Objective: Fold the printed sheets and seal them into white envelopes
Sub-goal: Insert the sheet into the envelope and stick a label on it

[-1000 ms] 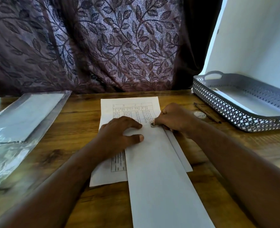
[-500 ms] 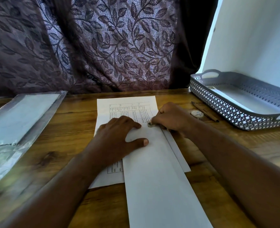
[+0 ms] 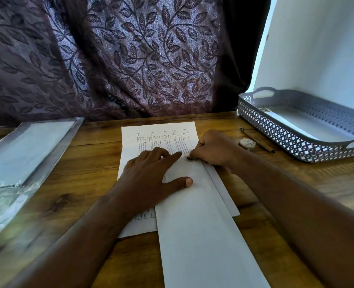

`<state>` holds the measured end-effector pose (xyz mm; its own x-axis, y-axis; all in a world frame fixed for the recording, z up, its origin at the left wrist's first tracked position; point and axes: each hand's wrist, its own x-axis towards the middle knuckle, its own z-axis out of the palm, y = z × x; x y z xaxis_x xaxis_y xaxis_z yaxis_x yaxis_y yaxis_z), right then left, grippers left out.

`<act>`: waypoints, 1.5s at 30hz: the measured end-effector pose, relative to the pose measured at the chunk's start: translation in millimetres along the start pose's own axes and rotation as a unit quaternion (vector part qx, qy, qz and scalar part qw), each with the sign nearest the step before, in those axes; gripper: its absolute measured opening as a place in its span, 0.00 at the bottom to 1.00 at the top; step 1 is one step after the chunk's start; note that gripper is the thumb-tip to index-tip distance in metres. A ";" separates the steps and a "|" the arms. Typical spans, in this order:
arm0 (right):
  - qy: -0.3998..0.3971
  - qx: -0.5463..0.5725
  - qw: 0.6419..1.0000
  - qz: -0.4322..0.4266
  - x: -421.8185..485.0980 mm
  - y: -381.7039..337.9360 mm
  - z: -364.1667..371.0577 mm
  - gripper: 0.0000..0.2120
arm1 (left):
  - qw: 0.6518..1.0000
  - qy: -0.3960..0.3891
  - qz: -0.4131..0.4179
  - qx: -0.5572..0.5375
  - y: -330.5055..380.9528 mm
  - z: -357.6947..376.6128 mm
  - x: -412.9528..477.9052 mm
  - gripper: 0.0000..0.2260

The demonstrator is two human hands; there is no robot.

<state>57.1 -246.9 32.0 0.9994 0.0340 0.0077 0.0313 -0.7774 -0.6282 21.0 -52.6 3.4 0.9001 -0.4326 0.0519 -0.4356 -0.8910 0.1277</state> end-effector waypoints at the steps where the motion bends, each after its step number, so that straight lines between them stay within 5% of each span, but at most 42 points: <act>1: 0.001 0.001 1.000 0.000 0.0 0.7 -0.2 0.12 | 1.000 -0.006 -0.002 0.003 0.6 -0.6 -0.4 0.42; 12: 0.004 -0.030 1.000 0.000 -0.5 1.9 -1.1 0.11 | 1.000 0.001 0.011 0.005 -4.9 5.5 2.0 0.43; 19: 0.004 -0.063 0.998 -0.022 -4.6 -1.6 -5.0 0.10 | 1.000 0.003 -0.008 0.004 6.5 1.3 7.9 0.35; 25: 0.017 -0.016 1.000 0.006 -3.0 4.2 -5.4 0.16 | 0.999 0.010 -0.009 0.043 9.4 2.2 9.7 0.35; 35: 0.059 0.067 0.995 0.037 3.7 15.6 -3.5 0.11 | 0.998 0.018 -0.014 0.063 10.6 4.3 10.4 0.34; 45: -0.025 0.097 0.995 0.024 4.1 20.6 -13.4 0.07 | 0.998 0.041 -0.020 0.046 11.2 6.9 11.7 0.30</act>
<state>62.1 -271.2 29.5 0.9976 0.0339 -0.0611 -0.0250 -0.6427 -0.7657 26.6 -68.6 -1.4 0.9127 -0.3876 0.1292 -0.3954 -0.9177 0.0398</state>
